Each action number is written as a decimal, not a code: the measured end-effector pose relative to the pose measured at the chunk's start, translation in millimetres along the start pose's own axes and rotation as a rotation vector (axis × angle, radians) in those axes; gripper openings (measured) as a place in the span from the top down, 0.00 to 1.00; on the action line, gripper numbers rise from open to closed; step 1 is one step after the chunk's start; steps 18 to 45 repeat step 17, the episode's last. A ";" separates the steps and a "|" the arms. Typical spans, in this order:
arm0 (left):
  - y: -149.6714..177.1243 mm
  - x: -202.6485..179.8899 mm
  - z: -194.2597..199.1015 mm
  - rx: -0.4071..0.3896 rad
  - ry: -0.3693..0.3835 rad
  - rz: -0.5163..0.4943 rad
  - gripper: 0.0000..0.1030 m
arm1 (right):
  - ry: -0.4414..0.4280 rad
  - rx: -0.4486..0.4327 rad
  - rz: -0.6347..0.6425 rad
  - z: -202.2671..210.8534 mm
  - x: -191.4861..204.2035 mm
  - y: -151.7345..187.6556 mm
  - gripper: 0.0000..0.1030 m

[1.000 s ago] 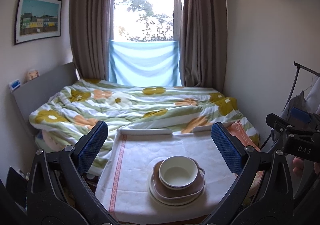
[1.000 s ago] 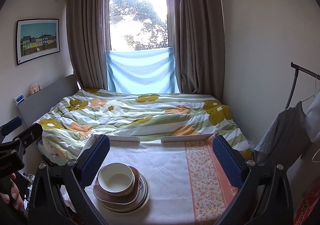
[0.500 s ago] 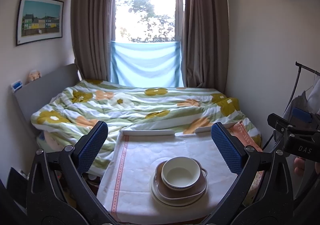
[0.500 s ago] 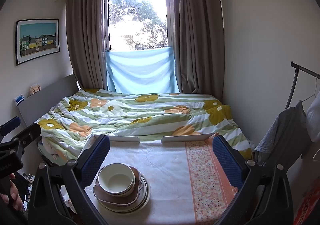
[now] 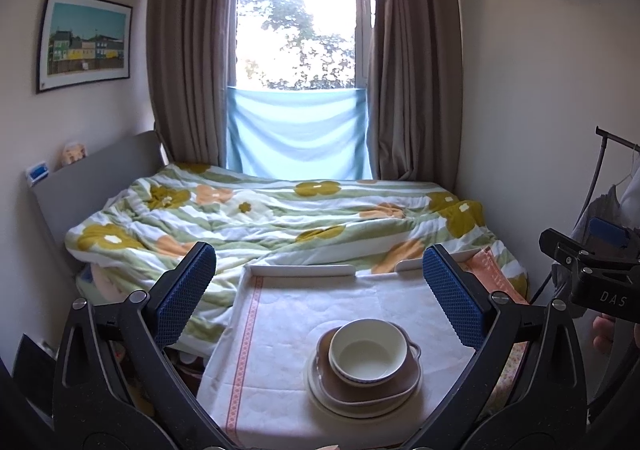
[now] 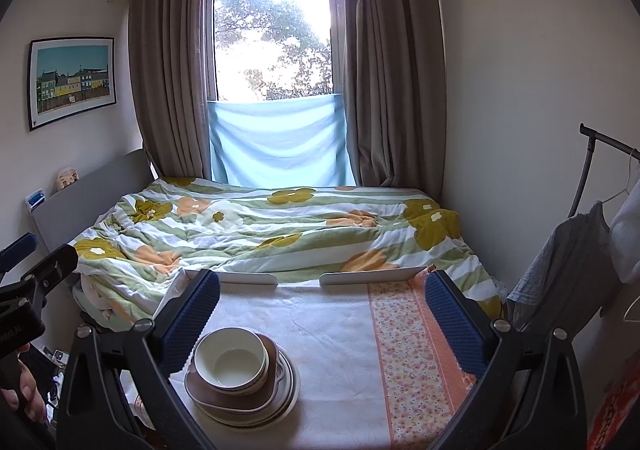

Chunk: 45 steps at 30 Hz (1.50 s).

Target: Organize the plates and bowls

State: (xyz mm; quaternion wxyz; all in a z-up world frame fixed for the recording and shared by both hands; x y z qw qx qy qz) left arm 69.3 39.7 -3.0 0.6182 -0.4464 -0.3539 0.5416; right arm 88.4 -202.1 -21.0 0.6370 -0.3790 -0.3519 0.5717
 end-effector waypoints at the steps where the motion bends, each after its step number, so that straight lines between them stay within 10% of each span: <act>1: -0.2 1.6 -0.6 -0.001 -0.001 0.002 0.00 | 0.001 0.000 0.001 -0.3 0.3 0.0 0.01; 45: -11.2 22.1 -16.6 -0.049 -0.011 -0.032 0.00 | 0.002 0.033 -0.011 -26.4 15.5 -1.1 0.01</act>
Point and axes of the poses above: each gripper's, at about its wrist camera, not at the fingertips, and z roughly against the way its jaws point, x to its left, y to its underside, the point moved 9 cm from there along -z, roughly the way its jaws point, and after that the axes turned 5 degrees about y, right-handed, at the moved point
